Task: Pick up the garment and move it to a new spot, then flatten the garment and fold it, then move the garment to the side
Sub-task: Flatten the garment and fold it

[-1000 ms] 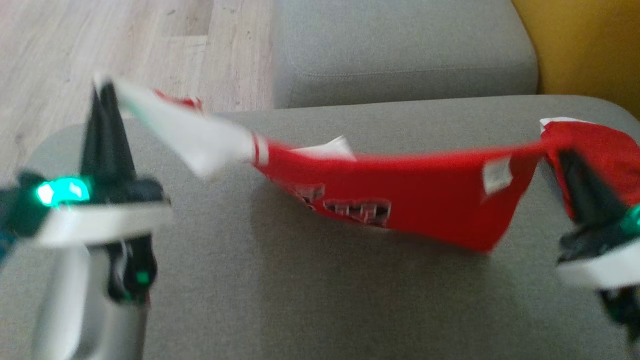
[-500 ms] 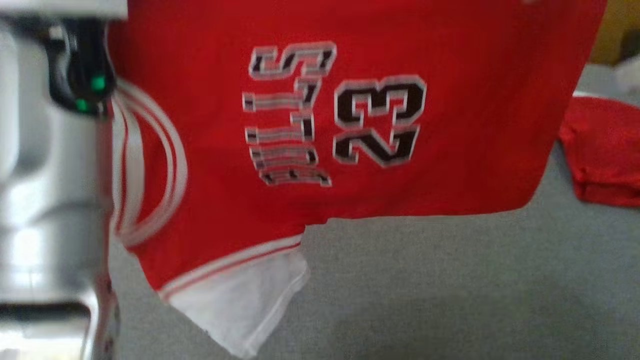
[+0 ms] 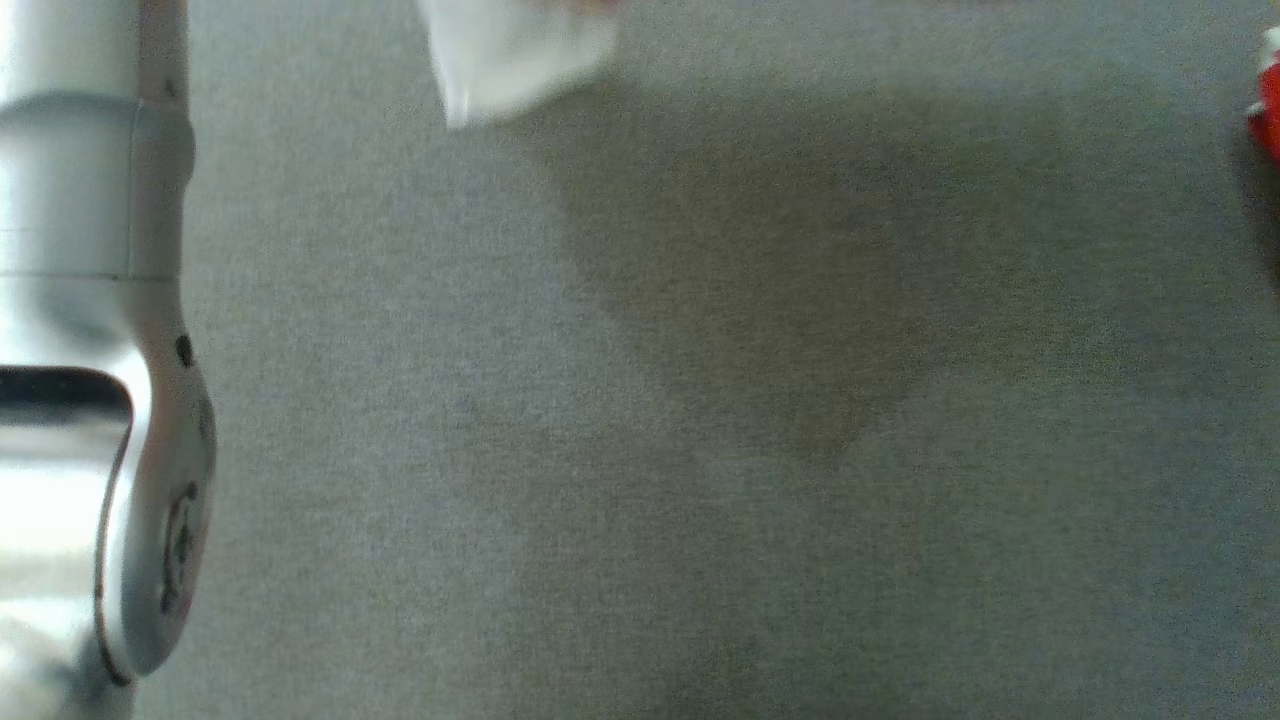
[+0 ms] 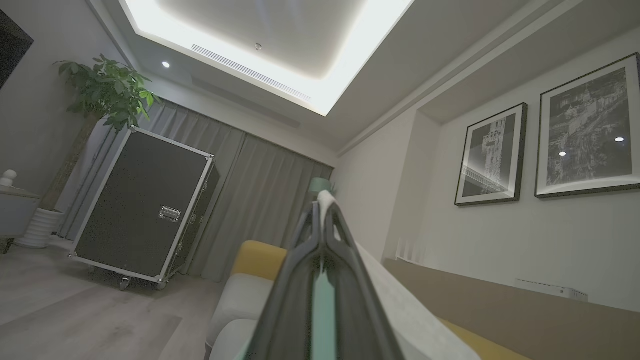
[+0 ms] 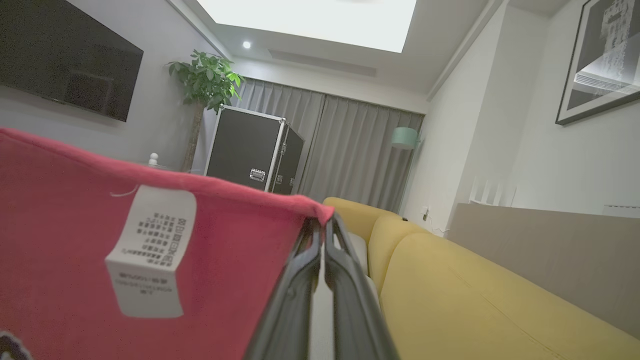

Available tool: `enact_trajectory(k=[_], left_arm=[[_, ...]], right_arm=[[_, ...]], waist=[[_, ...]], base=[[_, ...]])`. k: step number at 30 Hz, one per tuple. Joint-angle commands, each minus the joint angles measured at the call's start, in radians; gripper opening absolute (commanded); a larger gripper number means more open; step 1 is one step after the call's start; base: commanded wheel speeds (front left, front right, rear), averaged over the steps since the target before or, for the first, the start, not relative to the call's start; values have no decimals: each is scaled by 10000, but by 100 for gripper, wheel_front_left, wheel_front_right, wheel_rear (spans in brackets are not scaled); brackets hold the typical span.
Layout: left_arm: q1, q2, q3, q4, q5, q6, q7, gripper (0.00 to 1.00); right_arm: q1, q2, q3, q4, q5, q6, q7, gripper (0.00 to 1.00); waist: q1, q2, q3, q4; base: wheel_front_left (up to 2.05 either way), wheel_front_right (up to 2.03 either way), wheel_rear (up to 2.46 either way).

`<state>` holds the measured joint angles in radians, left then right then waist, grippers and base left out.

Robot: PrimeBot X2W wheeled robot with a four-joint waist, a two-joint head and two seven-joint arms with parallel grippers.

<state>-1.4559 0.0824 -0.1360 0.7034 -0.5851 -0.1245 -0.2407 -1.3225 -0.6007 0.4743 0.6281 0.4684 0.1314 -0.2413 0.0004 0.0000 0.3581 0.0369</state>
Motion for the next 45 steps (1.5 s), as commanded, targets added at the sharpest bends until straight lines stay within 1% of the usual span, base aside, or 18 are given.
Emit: enact_trajectory(k=[1,4,7,10,12,14,17,20,23,27,31,35,38,42,45], left_arm=[[-299,388,5,-269,-57,-32,-72,0],[101,380,-330,-470,-415,-53,-156,0],[1115,574,-676,-887,-918,-57,-188,0],[2505,779,-1074,-1355,-1395,-58,-199,0],[3643,964,-1444,-1716,-1571,-59,-202,0],[4881,1102,-1585,-2151,-1679,-59,-205,0],[6863,1216,-1459,-2936,-1641,-60,-207,0],[8829,1305,-1425,-3490,-1345,-48,-208,0],[10567,1263,-1343,-3976,-1165,67,-208,0],[12501,1098,-1116,-4677,-1035,293,-209,0],[14021,941,-981,-5321,-937,546,-209,0],[15112,876,-952,-5908,-973,776,-209,0],[15505,844,-955,-6236,-1042,943,-134,0],[15422,813,-988,-6388,-1060,1050,-2,0],[14864,753,-1022,-6353,-1041,1090,119,0]], right_arm=[[-142,-168,-6,-169,99,-7,-71,0],[5,-399,106,58,248,-7,-173,0],[624,-479,49,83,377,-7,-197,0],[1669,-527,-221,-101,435,-7,-200,0],[2563,-533,-343,-247,458,-7,-201,0],[3548,-522,-459,-409,572,-7,-202,0],[5095,-479,-652,-721,656,-7,-203,0],[6616,-479,-856,-1126,742,-7,-203,0],[8119,-437,-1119,-1584,768,-7,-203,0],[9872,-357,-1527,-2139,652,-7,-204,0],[11366,-280,-1754,-2629,502,-7,-204,0],[12509,-226,-1932,-3024,426,-7,-204,0],[12971,-95,-1994,-3239,475,-7,-189,0],[13071,75,-2077,-3416,488,-7,-27,0],[12863,233,-2125,-3516,486,-7,174,0]], waist=[[-4,0,421,226],[-4,0,614,366],[-4,0,615,451],[-4,0,435,560],[-4,0,199,614],[-4,0,-106,623],[-4,0,-610,556],[-4,0,-1071,477],[-4,0,-1496,366],[-4,0,-1996,201],[-4,0,-2383,82],[-4,0,-2590,-7],[-4,0,-2622,-54],[-4,0,-2520,-82],[-4,0,-2290,-86]], base=[[0,0,0],[0,0,0],[0,0,0],[0,0,0],[0,0,0],[0,0,0],[0,0,0],[0,0,0],[0,0,0],[0,0,0],[0,0,0],[0,0,0],[0,0,0],[0,0,0],[0,0,0]])
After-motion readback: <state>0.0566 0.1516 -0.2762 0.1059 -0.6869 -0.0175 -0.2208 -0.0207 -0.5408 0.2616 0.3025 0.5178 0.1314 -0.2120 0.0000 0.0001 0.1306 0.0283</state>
